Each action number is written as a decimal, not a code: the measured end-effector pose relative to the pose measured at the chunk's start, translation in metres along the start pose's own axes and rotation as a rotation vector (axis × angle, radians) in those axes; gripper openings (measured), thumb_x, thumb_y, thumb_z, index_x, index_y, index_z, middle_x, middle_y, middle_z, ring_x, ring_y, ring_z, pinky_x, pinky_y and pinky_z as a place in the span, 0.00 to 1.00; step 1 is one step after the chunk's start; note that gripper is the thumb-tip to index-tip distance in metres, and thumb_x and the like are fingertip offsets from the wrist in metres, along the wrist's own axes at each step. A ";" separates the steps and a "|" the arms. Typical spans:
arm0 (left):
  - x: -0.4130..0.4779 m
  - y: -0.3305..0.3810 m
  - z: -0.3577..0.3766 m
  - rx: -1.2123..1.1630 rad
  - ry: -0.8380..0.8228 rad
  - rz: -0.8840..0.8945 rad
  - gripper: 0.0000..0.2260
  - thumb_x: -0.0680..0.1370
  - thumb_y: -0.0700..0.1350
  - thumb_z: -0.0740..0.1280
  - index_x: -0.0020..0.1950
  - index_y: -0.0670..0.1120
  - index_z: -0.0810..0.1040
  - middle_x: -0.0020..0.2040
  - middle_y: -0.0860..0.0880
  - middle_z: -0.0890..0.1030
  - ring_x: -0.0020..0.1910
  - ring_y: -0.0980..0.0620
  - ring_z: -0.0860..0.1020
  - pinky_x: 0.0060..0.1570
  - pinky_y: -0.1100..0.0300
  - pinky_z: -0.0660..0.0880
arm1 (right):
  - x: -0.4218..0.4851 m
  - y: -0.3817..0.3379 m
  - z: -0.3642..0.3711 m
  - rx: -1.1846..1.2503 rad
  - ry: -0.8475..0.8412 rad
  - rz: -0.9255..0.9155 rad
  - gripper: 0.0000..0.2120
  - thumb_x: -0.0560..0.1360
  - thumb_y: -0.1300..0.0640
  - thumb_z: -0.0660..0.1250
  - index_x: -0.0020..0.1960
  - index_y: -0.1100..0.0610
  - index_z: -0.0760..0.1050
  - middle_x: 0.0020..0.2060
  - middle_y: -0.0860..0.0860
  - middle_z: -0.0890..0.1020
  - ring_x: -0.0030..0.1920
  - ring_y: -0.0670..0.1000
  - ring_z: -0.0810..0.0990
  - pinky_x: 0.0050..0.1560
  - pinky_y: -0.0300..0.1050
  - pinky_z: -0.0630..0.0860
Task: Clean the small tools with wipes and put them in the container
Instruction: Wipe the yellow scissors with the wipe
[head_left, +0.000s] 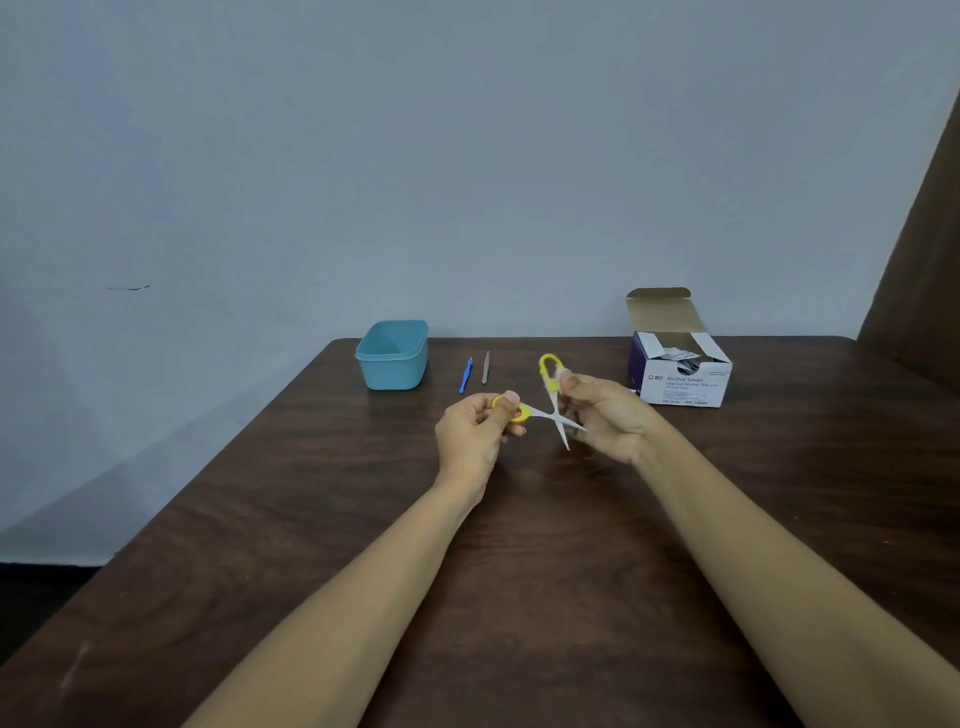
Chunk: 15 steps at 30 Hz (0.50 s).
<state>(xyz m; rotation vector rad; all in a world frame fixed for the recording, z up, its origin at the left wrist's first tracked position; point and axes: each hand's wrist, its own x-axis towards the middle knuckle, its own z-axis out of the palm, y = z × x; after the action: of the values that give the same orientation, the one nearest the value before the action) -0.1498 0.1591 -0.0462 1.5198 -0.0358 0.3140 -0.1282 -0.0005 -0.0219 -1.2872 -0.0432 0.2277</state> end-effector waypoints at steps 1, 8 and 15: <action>0.001 0.000 0.000 -0.008 0.014 -0.013 0.07 0.77 0.47 0.70 0.42 0.45 0.81 0.32 0.51 0.83 0.30 0.59 0.80 0.32 0.69 0.74 | -0.001 -0.001 -0.003 0.032 0.020 0.000 0.04 0.77 0.52 0.64 0.46 0.51 0.77 0.35 0.47 0.74 0.37 0.45 0.70 0.39 0.40 0.65; 0.005 -0.002 0.000 -0.078 0.140 -0.088 0.09 0.77 0.46 0.70 0.45 0.41 0.82 0.33 0.47 0.82 0.30 0.60 0.79 0.32 0.67 0.73 | -0.003 0.004 -0.016 0.245 0.085 0.012 0.04 0.73 0.52 0.68 0.45 0.53 0.77 0.40 0.47 0.78 0.39 0.45 0.73 0.38 0.36 0.66; 0.005 0.000 -0.003 -0.109 0.180 -0.110 0.08 0.77 0.46 0.70 0.48 0.41 0.82 0.37 0.47 0.83 0.28 0.63 0.79 0.30 0.72 0.73 | -0.009 0.000 -0.030 0.140 -0.023 0.036 0.15 0.61 0.48 0.77 0.43 0.54 0.80 0.41 0.49 0.80 0.39 0.45 0.74 0.34 0.34 0.70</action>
<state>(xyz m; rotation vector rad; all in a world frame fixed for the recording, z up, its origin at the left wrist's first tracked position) -0.1456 0.1626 -0.0452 1.3746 0.1697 0.3534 -0.1318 -0.0308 -0.0296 -1.1466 -0.0235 0.2724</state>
